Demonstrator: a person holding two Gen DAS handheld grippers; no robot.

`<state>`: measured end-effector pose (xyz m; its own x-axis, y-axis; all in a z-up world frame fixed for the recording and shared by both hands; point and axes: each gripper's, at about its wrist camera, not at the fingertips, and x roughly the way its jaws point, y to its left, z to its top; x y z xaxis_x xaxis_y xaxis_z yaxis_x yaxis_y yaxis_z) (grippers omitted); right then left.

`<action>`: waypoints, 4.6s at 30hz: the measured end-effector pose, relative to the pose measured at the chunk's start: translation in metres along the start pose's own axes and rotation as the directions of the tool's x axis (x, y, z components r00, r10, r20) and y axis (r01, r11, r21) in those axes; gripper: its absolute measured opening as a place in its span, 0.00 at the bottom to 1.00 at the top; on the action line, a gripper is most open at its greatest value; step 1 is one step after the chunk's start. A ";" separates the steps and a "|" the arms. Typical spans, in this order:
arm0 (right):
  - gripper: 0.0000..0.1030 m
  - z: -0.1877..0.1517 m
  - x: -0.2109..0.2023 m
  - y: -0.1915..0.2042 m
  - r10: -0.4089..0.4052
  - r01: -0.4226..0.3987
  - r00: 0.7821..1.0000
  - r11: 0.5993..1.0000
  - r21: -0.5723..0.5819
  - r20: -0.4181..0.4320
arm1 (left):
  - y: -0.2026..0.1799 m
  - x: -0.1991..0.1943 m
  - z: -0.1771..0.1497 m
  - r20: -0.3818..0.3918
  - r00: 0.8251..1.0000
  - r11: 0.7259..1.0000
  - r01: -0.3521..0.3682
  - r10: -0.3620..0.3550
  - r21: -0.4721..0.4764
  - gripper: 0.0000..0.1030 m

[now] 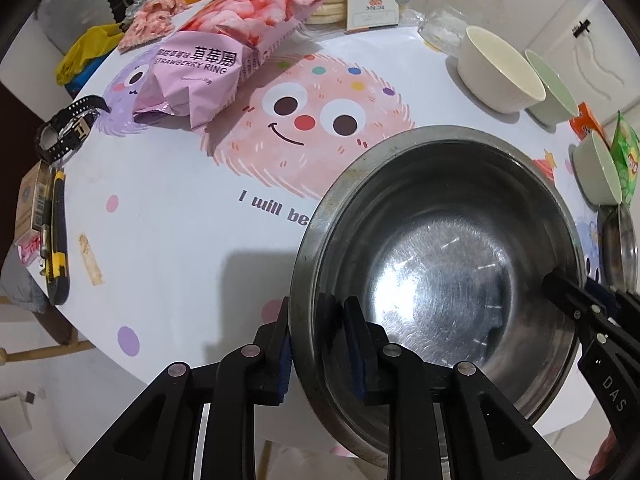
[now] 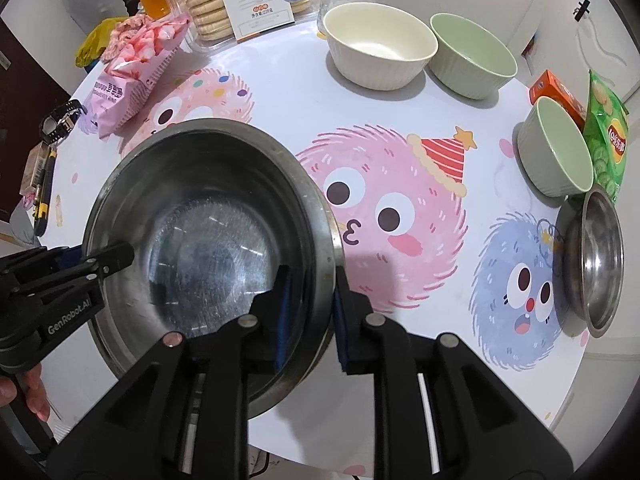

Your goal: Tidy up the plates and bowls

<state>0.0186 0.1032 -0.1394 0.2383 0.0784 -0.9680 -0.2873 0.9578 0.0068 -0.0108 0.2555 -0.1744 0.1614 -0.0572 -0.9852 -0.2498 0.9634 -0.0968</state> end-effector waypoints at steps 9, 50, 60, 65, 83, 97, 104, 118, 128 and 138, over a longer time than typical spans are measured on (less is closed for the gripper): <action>0.35 0.000 0.000 0.003 -0.027 0.027 1.000 0.999 -0.024 0.000 | -0.002 -0.006 0.003 0.024 1.000 1.000 -0.015 0.015 0.010 0.42; 0.99 -0.066 -0.080 -0.240 -0.125 0.060 0.984 0.908 0.414 0.130 | -0.230 -0.030 0.013 0.056 0.992 0.943 0.092 -0.116 0.321 1.00; 0.99 -0.093 -0.079 -0.337 -0.146 0.077 0.985 0.853 0.516 0.094 | -0.324 -0.006 0.007 -0.016 0.991 0.926 0.129 -0.132 0.355 1.00; 0.99 -0.098 -0.070 -0.363 -0.138 0.076 0.987 0.840 0.538 0.077 | -0.360 0.002 0.008 -0.022 0.992 0.919 0.120 -0.120 0.375 1.00; 0.99 -0.090 -0.029 -0.407 -0.061 0.015 0.996 0.830 0.558 0.065 | -0.409 0.039 0.016 -0.057 0.994 0.929 0.104 -0.089 0.357 0.99; 0.41 -0.092 -0.012 -0.419 -0.004 -0.019 0.999 0.809 0.588 0.039 | -0.410 0.058 0.020 -0.088 0.993 0.932 0.105 -0.079 0.347 0.41; 0.16 -0.092 -0.012 -0.418 -0.004 -0.016 0.999 0.814 0.580 0.033 | -0.420 0.058 0.018 -0.087 0.993 0.921 0.112 -0.086 0.372 0.19; 0.16 -0.093 -0.022 -0.409 -0.021 -0.001 0.999 0.817 0.577 0.032 | -0.414 0.053 0.016 -0.098 0.988 0.919 0.144 -0.116 0.366 0.17; 0.16 -0.097 -0.043 -0.383 -0.048 -0.001 0.996 0.816 0.579 0.070 | -0.387 0.033 0.018 -0.067 0.987 0.920 0.158 -0.143 0.358 0.17; 0.16 -0.093 -0.063 -0.340 -0.047 -0.020 0.993 0.835 0.549 0.108 | -0.345 0.006 0.015 -0.020 0.986 0.929 0.161 -0.164 0.332 0.16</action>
<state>0.0145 -0.2529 -0.1041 0.3507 0.0625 -0.9344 0.2648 0.9504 0.1630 0.0911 -0.0729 -0.1451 0.1807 -0.2196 -0.9587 0.1108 0.9731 -0.2020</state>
